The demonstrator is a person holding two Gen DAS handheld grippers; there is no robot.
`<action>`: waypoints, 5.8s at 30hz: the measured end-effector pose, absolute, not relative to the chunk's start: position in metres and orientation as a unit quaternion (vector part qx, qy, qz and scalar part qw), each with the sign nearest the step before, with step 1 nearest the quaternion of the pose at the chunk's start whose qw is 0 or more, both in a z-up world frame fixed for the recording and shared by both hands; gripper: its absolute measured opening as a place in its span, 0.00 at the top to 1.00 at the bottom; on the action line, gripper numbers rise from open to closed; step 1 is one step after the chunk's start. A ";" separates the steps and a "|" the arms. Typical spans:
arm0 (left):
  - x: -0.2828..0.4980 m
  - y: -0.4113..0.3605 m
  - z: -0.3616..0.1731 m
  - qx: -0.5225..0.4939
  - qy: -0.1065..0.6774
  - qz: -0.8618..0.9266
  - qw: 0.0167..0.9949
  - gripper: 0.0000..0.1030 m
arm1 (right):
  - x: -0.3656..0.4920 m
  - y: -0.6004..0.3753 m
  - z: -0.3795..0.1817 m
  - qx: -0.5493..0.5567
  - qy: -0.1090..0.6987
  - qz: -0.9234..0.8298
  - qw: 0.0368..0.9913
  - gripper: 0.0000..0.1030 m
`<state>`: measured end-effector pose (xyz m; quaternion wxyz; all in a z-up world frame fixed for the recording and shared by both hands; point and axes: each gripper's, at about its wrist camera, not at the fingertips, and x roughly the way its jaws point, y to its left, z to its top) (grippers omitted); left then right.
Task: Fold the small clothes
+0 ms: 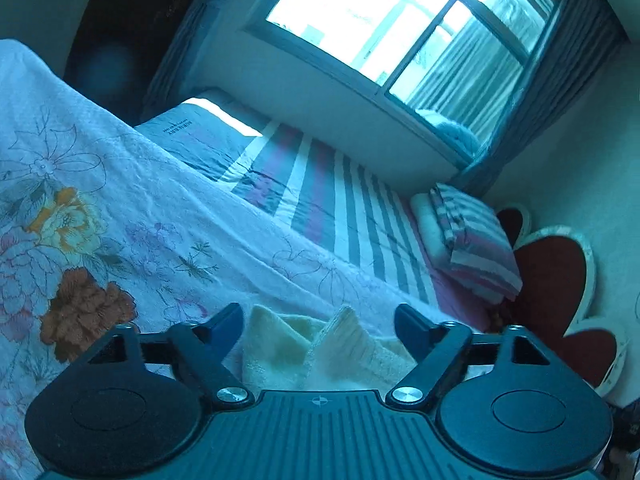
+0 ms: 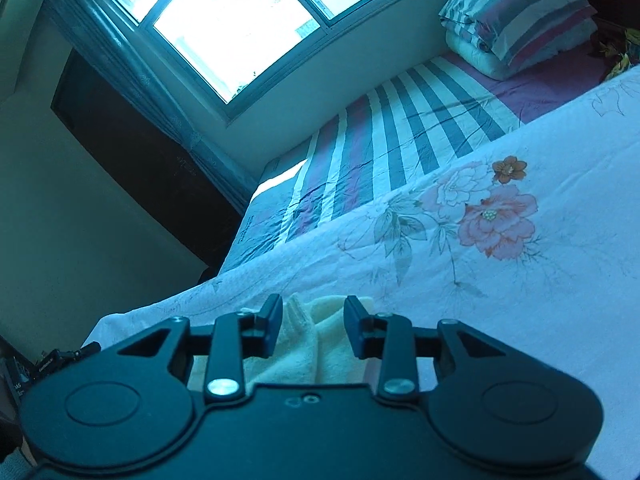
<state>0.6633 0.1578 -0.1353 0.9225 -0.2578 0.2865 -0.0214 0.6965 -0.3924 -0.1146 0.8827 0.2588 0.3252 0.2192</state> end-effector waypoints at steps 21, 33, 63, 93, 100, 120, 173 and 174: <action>0.685 0.144 -0.138 -0.176 0.255 -0.089 0.947 0.94 | 0.711 -0.340 -0.108 0.115 0.284 0.259 0.916 0.96; 0.689 0.144 -0.173 -0.167 0.287 -0.025 0.943 0.99 | 0.731 -0.340 -0.146 0.122 0.329 0.211 0.912 0.97; 0.657 0.090 -0.130 -0.067 0.321 -0.004 0.945 0.57 | 0.700 -0.328 -0.116 0.052 0.360 0.152 0.919 0.89; 0.577 0.039 -0.135 -0.011 0.343 -0.049 0.938 0.49 | 0.622 -0.292 -0.117 -0.016 0.350 0.199 0.915 0.87; 0.533 0.027 -0.115 -0.028 0.337 -0.066 0.939 0.48 | 0.589 -0.320 -0.099 0.101 0.330 0.227 0.911 0.76; 0.475 0.000 -0.128 -0.027 0.321 -0.105 0.941 0.48 | 0.505 -0.195 -0.111 0.030 0.349 0.226 0.909 0.75; 0.657 0.091 -0.133 -0.052 0.317 0.012 0.947 0.48 | 0.686 -0.268 -0.114 -0.013 0.297 0.085 0.951 0.74; 0.660 0.093 -0.134 -0.052 0.315 0.011 0.948 0.48 | 0.689 -0.270 -0.114 -0.012 0.297 0.082 0.951 0.73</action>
